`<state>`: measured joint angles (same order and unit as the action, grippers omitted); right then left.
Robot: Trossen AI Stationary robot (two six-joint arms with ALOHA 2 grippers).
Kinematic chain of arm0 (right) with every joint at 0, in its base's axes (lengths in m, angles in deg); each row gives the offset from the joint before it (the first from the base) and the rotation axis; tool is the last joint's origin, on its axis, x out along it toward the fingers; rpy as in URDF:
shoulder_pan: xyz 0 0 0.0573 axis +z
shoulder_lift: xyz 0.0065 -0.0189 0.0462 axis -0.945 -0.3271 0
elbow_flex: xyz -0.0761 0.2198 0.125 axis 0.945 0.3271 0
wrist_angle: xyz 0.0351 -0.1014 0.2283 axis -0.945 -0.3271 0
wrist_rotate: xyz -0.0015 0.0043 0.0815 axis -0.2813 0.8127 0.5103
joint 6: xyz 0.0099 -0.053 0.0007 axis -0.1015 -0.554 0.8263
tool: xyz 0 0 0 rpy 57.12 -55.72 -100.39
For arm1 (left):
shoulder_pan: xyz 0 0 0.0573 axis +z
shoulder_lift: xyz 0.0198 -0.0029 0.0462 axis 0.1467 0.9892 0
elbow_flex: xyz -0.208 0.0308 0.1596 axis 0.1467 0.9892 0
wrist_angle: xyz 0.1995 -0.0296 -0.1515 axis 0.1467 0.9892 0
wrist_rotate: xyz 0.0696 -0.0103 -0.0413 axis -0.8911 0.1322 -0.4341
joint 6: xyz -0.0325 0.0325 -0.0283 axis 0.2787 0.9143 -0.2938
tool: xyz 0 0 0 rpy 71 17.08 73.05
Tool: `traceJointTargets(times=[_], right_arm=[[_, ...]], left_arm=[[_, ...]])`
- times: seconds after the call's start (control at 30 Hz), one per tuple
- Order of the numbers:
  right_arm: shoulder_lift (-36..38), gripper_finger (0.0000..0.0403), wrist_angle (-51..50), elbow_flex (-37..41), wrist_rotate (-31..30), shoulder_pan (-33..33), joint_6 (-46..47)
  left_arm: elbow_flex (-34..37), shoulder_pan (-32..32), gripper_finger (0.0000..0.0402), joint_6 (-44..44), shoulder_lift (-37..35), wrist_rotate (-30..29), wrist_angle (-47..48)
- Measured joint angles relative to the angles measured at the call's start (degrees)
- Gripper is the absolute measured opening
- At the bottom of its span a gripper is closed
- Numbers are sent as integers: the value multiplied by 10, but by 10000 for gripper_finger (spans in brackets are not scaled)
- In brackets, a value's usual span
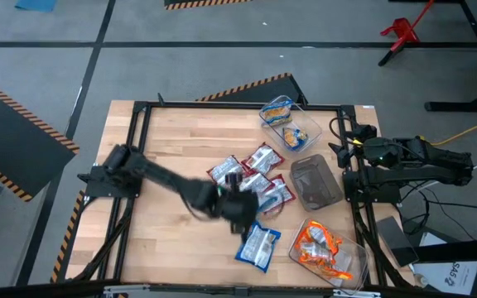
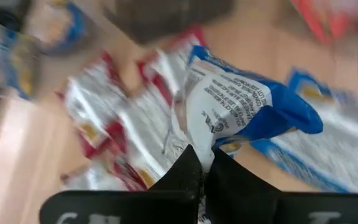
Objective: Sort Maruchan noodles
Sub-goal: Put the blue bag into the top transparent bin
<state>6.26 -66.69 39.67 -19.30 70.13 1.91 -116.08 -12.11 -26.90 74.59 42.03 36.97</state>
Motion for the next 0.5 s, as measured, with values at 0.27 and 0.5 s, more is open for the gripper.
traceJointTargets(times=[0.27,0.5], right_arm=[[0,351,0,0,0,0,0],[0,351,0,0,0,0,0]], left_arm=[[0,140,1,83,-50,94,-138],[-1,280,0,99,-46,237,-318]])
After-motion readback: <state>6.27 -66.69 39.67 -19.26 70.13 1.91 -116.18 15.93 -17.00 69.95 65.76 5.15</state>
